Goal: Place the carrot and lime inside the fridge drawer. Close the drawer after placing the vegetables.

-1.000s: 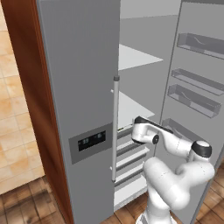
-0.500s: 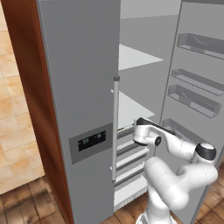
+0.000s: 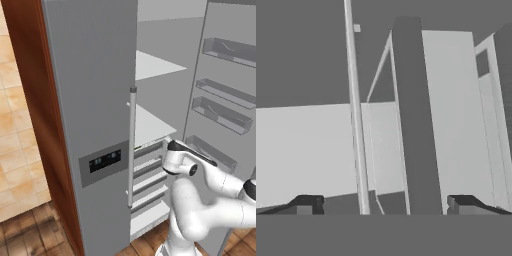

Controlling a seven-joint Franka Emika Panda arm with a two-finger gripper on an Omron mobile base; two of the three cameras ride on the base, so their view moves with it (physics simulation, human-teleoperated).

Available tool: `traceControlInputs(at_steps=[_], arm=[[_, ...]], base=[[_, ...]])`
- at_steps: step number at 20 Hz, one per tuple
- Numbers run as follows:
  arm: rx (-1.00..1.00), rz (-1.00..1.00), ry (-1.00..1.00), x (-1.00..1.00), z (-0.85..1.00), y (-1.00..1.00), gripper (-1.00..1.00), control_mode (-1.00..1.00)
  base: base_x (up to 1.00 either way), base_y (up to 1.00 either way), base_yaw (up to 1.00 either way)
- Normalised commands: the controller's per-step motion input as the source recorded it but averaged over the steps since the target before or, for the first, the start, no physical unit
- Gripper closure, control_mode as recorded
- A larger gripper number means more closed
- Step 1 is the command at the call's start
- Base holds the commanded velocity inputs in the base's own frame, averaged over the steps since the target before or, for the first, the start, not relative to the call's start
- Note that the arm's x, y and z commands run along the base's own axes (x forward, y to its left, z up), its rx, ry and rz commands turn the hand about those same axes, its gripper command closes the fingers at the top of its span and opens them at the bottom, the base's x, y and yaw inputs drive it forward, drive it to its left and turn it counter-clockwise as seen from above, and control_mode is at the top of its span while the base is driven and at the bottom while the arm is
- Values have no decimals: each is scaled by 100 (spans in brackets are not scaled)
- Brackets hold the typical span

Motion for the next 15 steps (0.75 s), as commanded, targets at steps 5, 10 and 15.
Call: traceControlInputs(at_steps=[5,10,15], arm=[[0,-5,-6,-76,75,0,-100,-100],[0,-6,-4,-69,84,0,-100,-100],[0,-7,-3,-69,88,0,-100,-100]], base=[[0,0,0],[0,0,0],[0,0,0]])
